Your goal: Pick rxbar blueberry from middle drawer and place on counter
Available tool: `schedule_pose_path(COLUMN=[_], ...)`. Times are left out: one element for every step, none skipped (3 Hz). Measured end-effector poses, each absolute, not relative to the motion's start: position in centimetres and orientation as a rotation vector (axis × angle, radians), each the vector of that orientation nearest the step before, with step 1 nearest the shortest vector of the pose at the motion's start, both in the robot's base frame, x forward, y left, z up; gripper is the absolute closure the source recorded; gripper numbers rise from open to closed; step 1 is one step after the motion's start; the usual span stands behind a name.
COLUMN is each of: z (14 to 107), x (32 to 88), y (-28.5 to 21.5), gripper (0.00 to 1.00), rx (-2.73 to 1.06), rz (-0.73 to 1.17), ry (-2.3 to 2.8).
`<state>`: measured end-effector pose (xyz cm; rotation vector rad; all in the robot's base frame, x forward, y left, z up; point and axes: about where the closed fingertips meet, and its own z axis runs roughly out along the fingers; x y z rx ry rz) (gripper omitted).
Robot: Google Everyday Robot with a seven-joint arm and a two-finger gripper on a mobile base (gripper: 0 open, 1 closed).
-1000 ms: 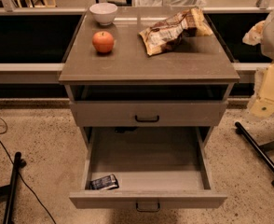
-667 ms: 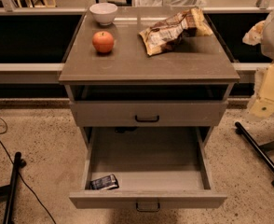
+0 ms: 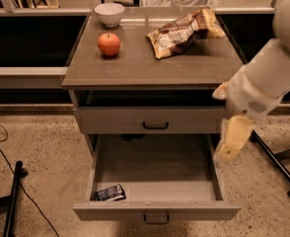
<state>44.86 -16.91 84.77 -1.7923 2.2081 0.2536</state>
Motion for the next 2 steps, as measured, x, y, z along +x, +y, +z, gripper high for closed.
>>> schedule_pose_path(z=[76.0,73.3], x=[42.9,42.4], y=[-11.7,-9.7], gripper=[0.0,0.0], rx=[-1.846,-1.933], rz=[0.497,0.533], ry=[2.063,1.93])
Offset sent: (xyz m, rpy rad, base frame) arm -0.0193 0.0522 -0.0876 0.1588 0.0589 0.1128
